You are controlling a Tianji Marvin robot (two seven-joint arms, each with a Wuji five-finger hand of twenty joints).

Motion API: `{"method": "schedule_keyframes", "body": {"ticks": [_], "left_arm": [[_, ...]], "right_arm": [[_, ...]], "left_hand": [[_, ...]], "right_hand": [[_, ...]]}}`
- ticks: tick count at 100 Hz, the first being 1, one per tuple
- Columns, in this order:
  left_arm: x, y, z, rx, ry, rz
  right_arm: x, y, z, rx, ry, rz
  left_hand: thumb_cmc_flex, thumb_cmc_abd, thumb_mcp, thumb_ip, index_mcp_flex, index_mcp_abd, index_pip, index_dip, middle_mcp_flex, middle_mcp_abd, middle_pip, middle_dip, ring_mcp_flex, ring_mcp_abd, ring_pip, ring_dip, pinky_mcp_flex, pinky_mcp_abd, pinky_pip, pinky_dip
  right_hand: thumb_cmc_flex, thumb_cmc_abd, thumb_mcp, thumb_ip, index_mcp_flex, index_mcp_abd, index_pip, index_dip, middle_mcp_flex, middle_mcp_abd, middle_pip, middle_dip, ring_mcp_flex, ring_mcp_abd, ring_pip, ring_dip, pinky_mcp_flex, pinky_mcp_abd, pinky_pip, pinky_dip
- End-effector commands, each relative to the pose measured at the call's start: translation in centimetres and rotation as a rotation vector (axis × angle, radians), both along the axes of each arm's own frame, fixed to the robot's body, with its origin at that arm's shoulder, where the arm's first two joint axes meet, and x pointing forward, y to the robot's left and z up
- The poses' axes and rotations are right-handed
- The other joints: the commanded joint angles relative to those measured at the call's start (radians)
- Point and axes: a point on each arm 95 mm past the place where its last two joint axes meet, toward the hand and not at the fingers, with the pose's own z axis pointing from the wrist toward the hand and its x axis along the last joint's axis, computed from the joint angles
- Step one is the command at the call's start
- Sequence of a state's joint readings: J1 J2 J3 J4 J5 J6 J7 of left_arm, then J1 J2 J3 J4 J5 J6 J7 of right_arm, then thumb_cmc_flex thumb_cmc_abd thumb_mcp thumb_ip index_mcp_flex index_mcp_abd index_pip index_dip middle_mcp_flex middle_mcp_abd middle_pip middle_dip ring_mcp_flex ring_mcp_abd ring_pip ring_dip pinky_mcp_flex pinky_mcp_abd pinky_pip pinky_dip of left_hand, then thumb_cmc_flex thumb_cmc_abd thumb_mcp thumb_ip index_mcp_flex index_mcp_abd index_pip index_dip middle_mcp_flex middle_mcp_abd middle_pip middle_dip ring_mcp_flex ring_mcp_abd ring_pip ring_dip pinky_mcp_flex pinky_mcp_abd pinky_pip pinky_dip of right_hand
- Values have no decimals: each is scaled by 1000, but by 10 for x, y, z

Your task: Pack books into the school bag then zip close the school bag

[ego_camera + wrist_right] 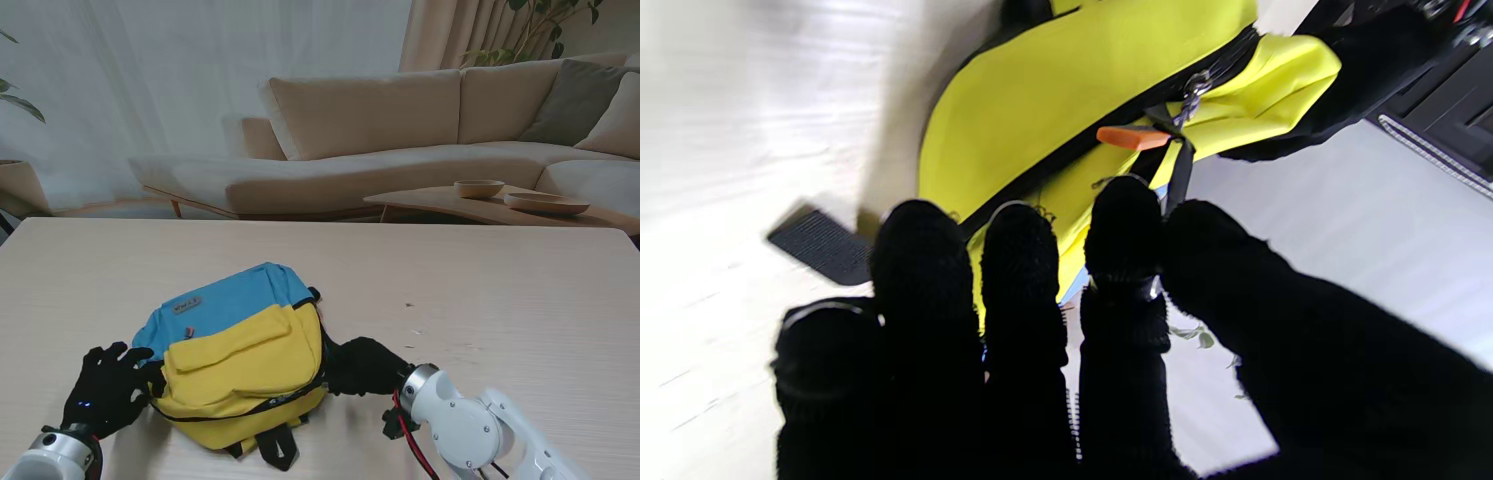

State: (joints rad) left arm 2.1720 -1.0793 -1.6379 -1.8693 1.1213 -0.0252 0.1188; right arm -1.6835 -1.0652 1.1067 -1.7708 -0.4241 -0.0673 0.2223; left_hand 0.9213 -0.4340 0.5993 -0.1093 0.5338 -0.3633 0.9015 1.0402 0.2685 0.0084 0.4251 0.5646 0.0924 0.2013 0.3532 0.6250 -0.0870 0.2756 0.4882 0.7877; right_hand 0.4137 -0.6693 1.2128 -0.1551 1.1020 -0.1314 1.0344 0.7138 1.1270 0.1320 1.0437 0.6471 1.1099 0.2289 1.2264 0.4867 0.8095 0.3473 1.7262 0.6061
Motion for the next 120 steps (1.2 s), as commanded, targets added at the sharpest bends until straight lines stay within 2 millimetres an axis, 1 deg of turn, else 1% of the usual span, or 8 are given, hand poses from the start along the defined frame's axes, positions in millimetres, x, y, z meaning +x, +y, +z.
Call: {"method": "schedule_keyframes", "body": {"ticks": [1, 26, 40, 53, 59, 78, 101, 120], "left_arm": [[-2, 6, -6, 5, 36, 25], [-2, -4, 5, -40, 29, 2], [-8, -15, 21, -64, 32, -42], [-12, -29, 35, -136, 20, -76], [-13, -37, 41, -181, 23, -93], [-11, -70, 48, -282, 108, -179], [3, -105, 44, -324, 198, -219], [15, -114, 32, -206, 214, -202]], "right_arm": [[2, -8, -4, -9, 12, -14], [-5, -10, -5, 22, 28, 10], [-11, -4, -7, 36, 32, 30], [-13, -1, -9, 42, 36, 34], [-14, 0, -9, 43, 36, 36], [-14, 1, -9, 44, 32, 35], [-15, 1, -8, 57, 24, 34], [-16, 1, -6, 70, 17, 32]], "left_hand": [[50, 28, 42, 8, 13, 34, 99, 76, 8, -20, 12, 24, -20, -12, -4, 6, -18, -9, -40, 23], [85, 47, -18, 12, -30, 31, 40, 12, 7, -15, 7, 20, -18, -7, 4, 8, -15, -7, -26, 31], [12, 43, -4, 23, -154, 65, -53, -136, -15, -8, -16, 3, -21, -12, -10, -5, -15, -10, -26, 16], [-98, 84, -14, 40, -202, 156, -178, -288, -17, 11, -43, -16, -22, -4, -25, -11, -18, -2, -35, 7], [-158, 110, -20, 65, -196, 223, -252, -369, -16, 18, -64, -32, -23, -3, -38, -19, -20, 0, -56, -1], [-297, 121, -140, 49, -218, 310, -400, -515, -11, 60, -129, -80, -21, 8, -81, -41, -28, 8, -106, 3], [-349, 140, -185, 41, -179, 369, -422, -542, 33, 85, -122, -66, 13, 25, -79, -22, -19, 28, -106, 28], [-248, 124, -99, 56, -188, 370, -338, -490, 38, 77, -65, -7, 25, 26, -23, 38, -15, 33, -47, 62]], "right_hand": [[-38, -7, -18, 18, 32, 5, 43, 16, -9, -1, 9, 15, -4, 24, 5, 2, -8, -9, 72, 0], [-40, -4, -18, 16, 32, 4, 43, 11, -11, -3, 7, 14, -6, 25, 2, 4, -10, -5, 68, 3], [-40, -5, -19, 16, 29, -2, 43, 11, -11, -5, 7, 13, -7, 22, 0, 4, -11, -6, 67, 4], [-39, -6, -18, 16, 30, 2, 44, 10, -12, -3, 7, 13, -8, 23, -1, 5, -10, -6, 67, 6], [-41, -5, -19, 15, 30, 2, 44, 10, -11, -3, 6, 13, -7, 23, -2, 5, -10, -5, 67, 6], [-39, -6, -18, 15, 29, 0, 44, 9, -11, -3, 6, 12, -6, 25, -2, 6, -10, -5, 66, 7], [-38, -7, -18, 15, 29, 1, 45, 9, -11, -2, 6, 12, -5, 24, -2, 7, -10, -4, 66, 9], [-38, -7, -18, 14, 28, 2, 45, 8, -10, -2, 7, 11, -5, 24, -3, 7, -9, -3, 66, 9]]}}
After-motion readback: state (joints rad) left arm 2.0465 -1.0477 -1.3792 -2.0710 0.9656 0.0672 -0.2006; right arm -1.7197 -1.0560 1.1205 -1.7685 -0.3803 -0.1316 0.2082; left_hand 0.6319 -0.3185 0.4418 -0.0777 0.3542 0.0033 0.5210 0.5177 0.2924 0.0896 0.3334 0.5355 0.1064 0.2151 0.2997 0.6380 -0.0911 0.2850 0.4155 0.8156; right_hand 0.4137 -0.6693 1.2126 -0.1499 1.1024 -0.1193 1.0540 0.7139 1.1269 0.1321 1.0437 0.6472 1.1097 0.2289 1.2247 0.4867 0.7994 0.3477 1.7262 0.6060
